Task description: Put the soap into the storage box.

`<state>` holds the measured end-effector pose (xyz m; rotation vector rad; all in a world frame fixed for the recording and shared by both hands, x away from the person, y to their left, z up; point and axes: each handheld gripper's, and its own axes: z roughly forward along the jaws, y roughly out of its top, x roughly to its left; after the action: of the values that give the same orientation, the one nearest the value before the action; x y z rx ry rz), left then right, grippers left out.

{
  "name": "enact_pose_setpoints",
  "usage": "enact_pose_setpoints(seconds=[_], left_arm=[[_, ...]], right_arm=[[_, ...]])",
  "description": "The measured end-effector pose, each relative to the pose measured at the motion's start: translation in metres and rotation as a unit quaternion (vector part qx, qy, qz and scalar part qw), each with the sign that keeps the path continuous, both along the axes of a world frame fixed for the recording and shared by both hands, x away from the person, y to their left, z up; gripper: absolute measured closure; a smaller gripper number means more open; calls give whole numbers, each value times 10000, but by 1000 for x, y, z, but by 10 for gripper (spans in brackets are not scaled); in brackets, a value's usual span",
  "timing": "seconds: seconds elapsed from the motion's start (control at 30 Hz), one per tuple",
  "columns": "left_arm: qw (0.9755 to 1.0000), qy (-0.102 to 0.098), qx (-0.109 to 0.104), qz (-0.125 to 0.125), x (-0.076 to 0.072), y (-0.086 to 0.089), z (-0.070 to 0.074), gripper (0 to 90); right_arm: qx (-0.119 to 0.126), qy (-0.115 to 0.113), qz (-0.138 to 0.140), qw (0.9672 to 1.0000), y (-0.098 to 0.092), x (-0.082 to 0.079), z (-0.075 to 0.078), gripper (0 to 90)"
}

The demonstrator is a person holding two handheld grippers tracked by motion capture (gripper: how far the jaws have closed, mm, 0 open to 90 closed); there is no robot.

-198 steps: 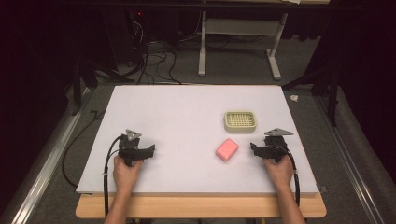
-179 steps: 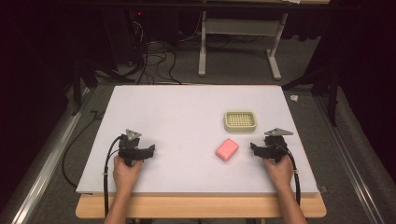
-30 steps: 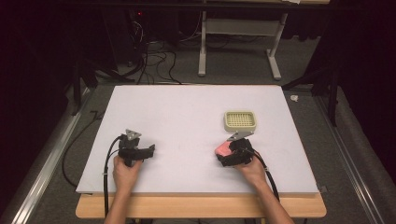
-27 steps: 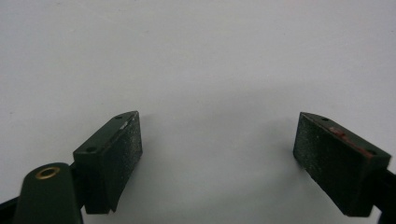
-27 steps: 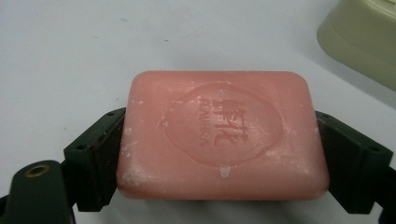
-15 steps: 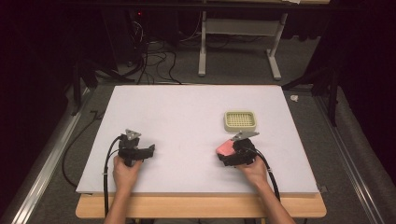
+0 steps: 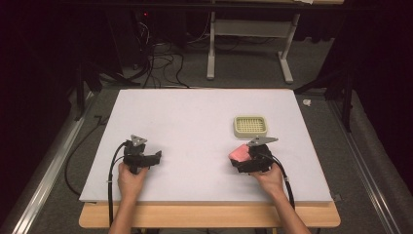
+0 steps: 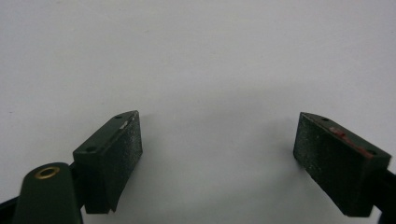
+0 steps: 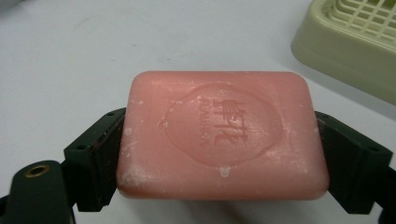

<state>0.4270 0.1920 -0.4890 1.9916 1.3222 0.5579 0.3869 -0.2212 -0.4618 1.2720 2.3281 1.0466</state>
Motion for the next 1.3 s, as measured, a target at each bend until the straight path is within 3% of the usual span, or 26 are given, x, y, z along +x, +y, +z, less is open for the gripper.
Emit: enact_pose_setpoints(seconds=[0.57,1.3], left_arm=[[10000,-2,6,-2,0,0,0,159],[10000,-5,12,-3,0,0,0,159]], right_arm=[[247,-35,-343,9991,-27,-3,19,138],[225,-88,-637,9977,-44,9,41,138]])
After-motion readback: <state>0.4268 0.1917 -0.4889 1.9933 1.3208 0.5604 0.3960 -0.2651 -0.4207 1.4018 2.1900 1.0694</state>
